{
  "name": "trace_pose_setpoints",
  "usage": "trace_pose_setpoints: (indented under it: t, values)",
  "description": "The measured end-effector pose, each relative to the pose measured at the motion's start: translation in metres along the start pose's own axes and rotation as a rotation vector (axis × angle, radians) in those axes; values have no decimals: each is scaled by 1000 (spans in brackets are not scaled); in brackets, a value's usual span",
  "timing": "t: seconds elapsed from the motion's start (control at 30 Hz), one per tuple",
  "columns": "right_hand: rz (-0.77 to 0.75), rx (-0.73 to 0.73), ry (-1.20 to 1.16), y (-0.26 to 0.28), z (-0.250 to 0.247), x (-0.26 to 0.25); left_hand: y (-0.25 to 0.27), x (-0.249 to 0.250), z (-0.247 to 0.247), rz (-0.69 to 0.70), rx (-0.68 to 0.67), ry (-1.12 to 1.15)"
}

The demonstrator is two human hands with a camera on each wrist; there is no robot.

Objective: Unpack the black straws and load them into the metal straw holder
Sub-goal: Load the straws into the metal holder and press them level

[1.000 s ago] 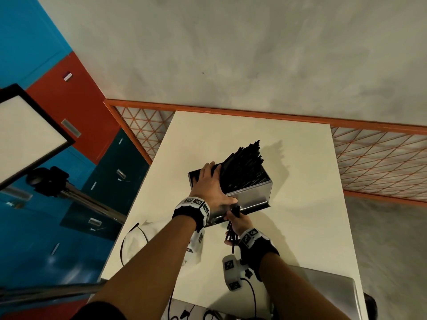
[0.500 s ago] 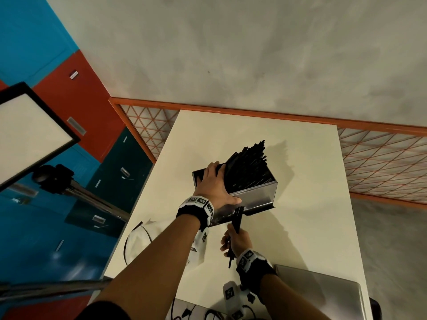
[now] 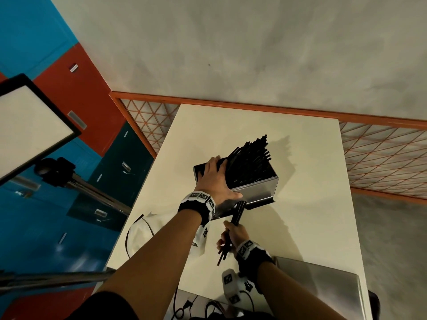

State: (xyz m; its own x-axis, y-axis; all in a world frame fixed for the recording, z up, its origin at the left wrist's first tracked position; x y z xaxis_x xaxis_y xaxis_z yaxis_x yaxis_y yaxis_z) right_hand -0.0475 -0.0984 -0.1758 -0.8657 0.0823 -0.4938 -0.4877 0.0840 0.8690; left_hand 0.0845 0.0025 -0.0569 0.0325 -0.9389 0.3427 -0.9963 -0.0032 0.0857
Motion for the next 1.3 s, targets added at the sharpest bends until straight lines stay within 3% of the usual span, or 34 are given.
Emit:
trace_pose_setpoints:
  t: [0.17, 0.33, 0.67, 0.97, 1.17, 1.3]
  values:
    - [74, -52, 124, 2, -9, 34, 3, 2, 1, 15, 26, -8]
    - [119, -58, 392, 5, -42, 63, 9, 4, 4, 31, 47, -20]
    - [122, 71, 730, 30, -101, 52, 24, 9, 12, 52, 76, -40]
    - [-392, 155, 1515, 74, -150, -43, 33, 19, 5, 40, 7, 30]
    - [-633, 204, 1854, 119, -161, -122, 64, 40, -21, 192, 67, 358]
    - [-816, 246, 2014, 155, -137, -172, 95, 73, -36, 406, 141, 453]
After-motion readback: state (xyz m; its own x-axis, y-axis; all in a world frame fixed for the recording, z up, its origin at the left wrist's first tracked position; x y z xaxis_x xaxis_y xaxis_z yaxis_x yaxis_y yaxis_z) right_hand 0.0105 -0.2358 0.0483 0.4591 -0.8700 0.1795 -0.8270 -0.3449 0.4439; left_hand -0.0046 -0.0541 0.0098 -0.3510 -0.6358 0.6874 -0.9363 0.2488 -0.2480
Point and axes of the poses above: each hand's wrist, its own y-axis away from the middle knuckle, its own z-axis out of the palm, x = y × z, the point moved 7 cm from there along -y, towards the middle knuckle, and after that the axes turned 9 degrees about x, right-handed, at the moved point
